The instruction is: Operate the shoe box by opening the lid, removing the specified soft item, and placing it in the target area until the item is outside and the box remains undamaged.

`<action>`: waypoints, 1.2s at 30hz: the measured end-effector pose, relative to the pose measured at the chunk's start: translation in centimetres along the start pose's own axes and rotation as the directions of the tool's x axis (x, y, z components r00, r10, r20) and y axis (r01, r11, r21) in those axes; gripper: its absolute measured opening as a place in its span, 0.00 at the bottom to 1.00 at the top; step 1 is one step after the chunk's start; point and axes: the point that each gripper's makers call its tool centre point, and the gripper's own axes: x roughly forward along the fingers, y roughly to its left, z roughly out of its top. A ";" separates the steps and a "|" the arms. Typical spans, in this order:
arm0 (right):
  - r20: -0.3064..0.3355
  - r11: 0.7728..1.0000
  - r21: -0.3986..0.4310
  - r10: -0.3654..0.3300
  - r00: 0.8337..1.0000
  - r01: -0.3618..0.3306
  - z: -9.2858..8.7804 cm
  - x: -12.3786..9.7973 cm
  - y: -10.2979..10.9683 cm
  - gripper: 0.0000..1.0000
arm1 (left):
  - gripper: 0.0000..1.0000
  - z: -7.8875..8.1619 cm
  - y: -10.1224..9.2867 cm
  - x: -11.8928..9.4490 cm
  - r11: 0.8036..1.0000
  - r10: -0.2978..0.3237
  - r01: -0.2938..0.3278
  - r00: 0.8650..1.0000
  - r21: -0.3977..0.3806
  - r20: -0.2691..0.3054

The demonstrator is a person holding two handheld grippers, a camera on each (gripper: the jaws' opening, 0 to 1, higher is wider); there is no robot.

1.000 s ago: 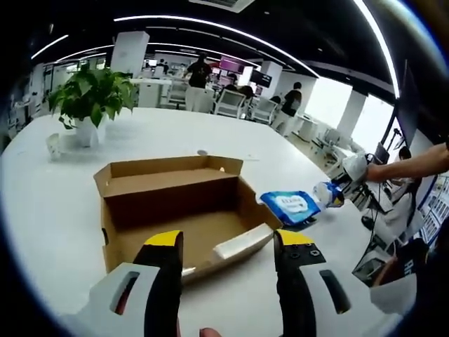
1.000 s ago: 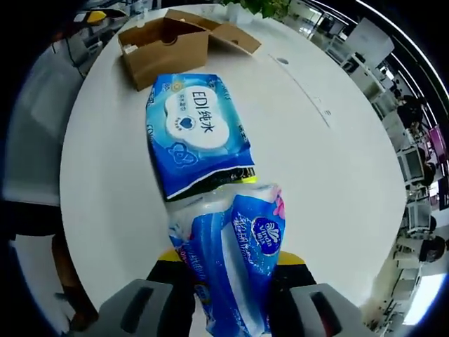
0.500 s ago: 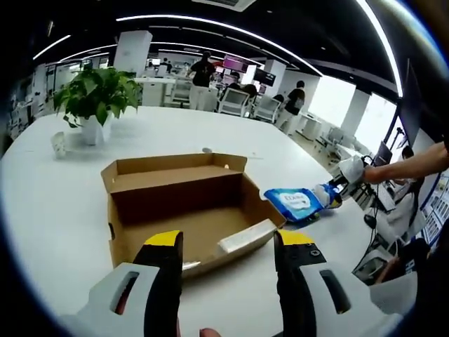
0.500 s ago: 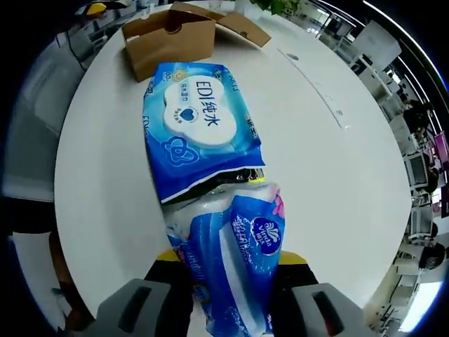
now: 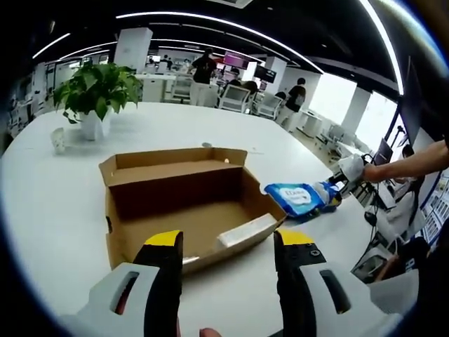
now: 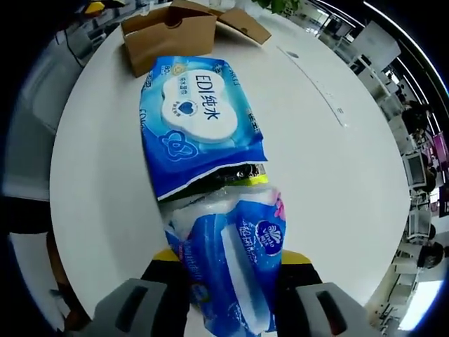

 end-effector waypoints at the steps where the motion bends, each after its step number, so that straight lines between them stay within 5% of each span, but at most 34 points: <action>1: 0.000 1.000 -0.007 -0.006 1.000 0.006 0.1 0.0 0.0 0.44 | 0.53 -0.1 0.0 0.0 1.000 -0.001 0.001 1.000 -0.005 -0.002; 16: -0.019 0.992 -0.108 -0.062 0.998 0.060 0.7 -0.7 0.1 0.46 | 0.52 -0.7 0.3 -1.3 1.000 -0.017 0.017 1.000 -0.001 -0.001; 36: -0.057 0.991 -0.087 -0.109 0.992 0.103 1.2 -3.6 0.6 0.45 | 0.52 -0.6 0.7 -2.8 0.998 -0.060 0.060 0.997 -0.006 0.039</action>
